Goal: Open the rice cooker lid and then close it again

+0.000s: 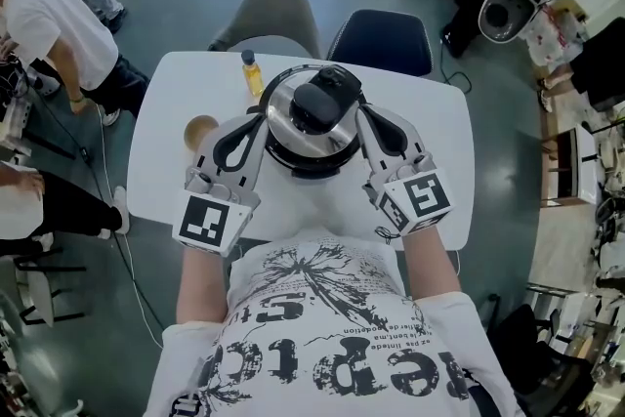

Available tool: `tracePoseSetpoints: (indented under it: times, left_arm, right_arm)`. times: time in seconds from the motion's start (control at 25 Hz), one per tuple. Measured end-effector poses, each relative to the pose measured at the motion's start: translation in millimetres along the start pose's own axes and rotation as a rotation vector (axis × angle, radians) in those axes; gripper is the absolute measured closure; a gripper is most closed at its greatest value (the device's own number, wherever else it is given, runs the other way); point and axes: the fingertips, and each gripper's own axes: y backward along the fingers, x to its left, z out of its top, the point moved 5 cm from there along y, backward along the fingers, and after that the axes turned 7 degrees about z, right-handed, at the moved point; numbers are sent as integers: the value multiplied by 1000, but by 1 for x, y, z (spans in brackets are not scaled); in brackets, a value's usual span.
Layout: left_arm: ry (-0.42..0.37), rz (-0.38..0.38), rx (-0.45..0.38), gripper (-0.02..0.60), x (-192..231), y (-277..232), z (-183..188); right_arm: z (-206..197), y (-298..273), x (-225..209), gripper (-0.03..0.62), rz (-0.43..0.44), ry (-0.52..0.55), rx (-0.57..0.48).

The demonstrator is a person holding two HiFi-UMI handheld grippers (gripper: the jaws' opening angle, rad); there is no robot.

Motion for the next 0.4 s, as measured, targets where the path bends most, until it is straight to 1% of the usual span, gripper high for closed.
tracePoseSetpoints:
  times: [0.4]
  left_arm:
    - [4,1,1,568,0,5,0]
  right_arm:
    - [0,3,5,582,-4,0,0]
